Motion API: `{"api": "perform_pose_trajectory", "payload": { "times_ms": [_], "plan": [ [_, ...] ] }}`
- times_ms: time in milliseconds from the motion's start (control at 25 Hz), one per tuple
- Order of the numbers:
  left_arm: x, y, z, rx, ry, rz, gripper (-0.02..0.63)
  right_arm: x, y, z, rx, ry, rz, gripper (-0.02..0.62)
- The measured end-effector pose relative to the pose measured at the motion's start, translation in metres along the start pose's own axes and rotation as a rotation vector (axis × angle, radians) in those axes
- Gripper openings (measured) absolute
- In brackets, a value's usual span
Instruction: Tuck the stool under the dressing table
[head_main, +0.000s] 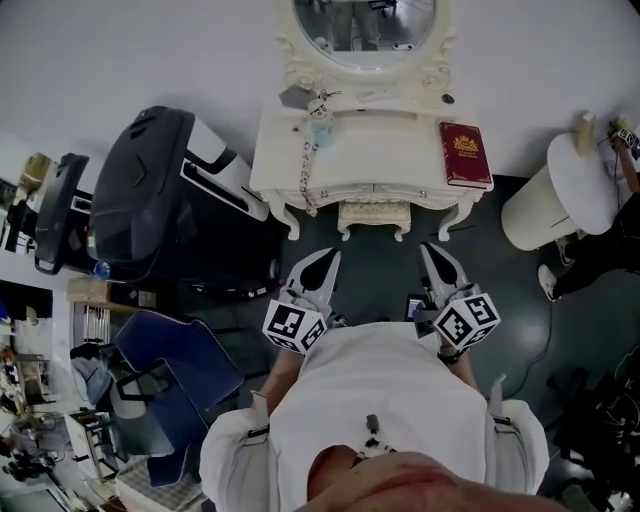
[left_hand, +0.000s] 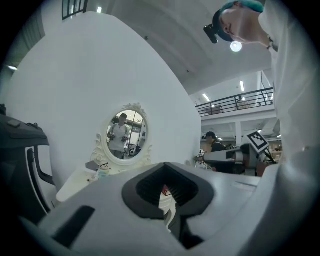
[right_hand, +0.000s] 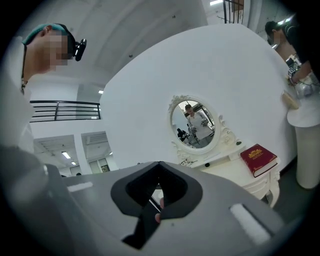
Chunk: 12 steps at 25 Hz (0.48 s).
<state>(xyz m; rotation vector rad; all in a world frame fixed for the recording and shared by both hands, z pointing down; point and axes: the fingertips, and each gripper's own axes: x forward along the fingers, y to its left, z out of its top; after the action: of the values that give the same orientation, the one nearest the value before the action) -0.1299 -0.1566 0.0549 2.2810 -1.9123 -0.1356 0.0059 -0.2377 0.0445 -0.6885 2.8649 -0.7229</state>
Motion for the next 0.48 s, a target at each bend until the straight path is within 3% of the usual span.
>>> {"api": "perform_pose_trajectory", "payload": {
  "times_ms": [200, 480],
  "plan": [
    [-0.004, 0.005, -0.007, -0.045, 0.018, -0.054, 0.008, 0.015, 0.030, -0.021, -0.061, 0.049, -0.008, 0.008],
    [0.005, 0.001, -0.003, -0.039, -0.003, -0.106, 0.008, 0.004, 0.023, -0.030, -0.072, 0.047, -0.089, 0.006]
  ]
}}
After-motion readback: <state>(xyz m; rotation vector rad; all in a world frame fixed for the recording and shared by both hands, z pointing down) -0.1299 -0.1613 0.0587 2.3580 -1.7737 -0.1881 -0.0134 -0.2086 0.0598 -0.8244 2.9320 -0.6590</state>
